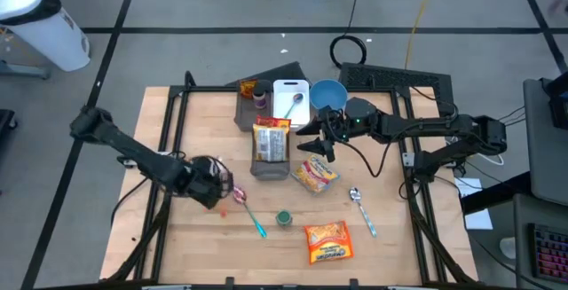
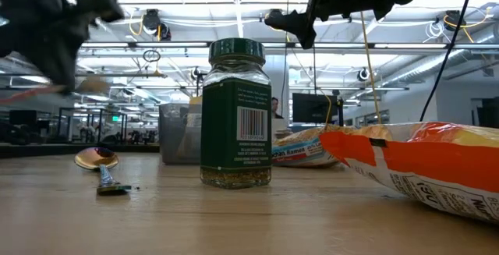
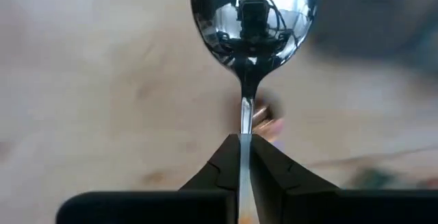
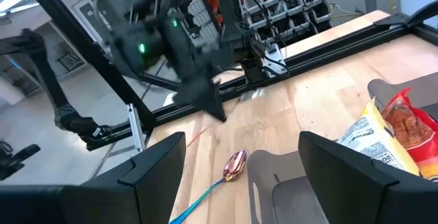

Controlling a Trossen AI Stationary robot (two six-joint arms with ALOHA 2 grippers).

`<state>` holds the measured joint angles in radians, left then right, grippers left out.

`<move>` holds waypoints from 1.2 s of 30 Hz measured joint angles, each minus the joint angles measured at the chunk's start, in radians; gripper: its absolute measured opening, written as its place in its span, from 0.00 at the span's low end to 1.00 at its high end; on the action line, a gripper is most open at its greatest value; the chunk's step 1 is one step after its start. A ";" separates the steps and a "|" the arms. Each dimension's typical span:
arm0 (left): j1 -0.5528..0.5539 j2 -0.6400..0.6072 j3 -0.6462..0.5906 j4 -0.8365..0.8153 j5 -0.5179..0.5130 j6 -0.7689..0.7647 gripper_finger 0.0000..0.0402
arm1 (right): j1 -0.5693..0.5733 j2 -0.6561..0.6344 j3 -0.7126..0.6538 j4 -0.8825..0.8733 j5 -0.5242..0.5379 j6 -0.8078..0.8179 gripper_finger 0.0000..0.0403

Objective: Pick & Place Food Item
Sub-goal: Put the orange spoon into the white bin

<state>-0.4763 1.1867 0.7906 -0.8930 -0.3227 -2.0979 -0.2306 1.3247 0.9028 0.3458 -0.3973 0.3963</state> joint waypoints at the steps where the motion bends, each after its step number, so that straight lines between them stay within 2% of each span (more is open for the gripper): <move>1: 0.000 -0.031 0.000 -0.001 -0.066 -0.001 0.04 | 0.000 0.000 0.000 0.000 0.000 0.009 0.69; 4: 0.001 -0.113 0.000 0.011 -0.282 0.056 0.03 | 0.002 0.000 0.000 0.001 0.001 0.034 0.69; 6: 0.016 -0.158 0.000 0.033 -0.391 0.134 0.03 | 0.009 0.000 0.000 0.007 0.003 0.042 0.69; 9: 0.073 -0.199 0.000 0.087 -0.438 0.290 0.03 | 0.033 0.000 0.000 0.057 0.021 0.066 0.69; 14: 0.216 -0.215 0.000 0.261 -0.436 0.599 0.03 | 0.085 0.000 0.006 0.091 0.174 0.090 0.69; 17: 0.318 -0.215 0.000 0.404 -0.387 0.802 0.03 | 0.099 0.000 0.034 0.066 0.220 0.098 0.69; 22: 0.503 -0.203 0.001 0.635 -0.210 1.088 0.03 | 0.102 0.030 0.124 -0.015 0.272 0.111 0.69; 28: 0.669 -0.203 0.002 0.745 -0.069 1.257 0.03 | 0.103 0.110 0.270 -0.165 0.288 0.112 0.69; 32: 0.733 -0.202 0.018 0.781 0.004 1.332 0.03 | 0.103 0.171 0.304 -0.172 0.288 0.172 0.69; 36: 0.754 -0.155 0.097 0.786 0.055 1.460 0.03 | 0.102 0.221 0.321 -0.109 0.252 0.222 0.69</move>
<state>0.2775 1.0312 0.8875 -0.1067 -0.2673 -0.6375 -0.1284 1.5456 1.2236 0.2371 -0.1453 0.6179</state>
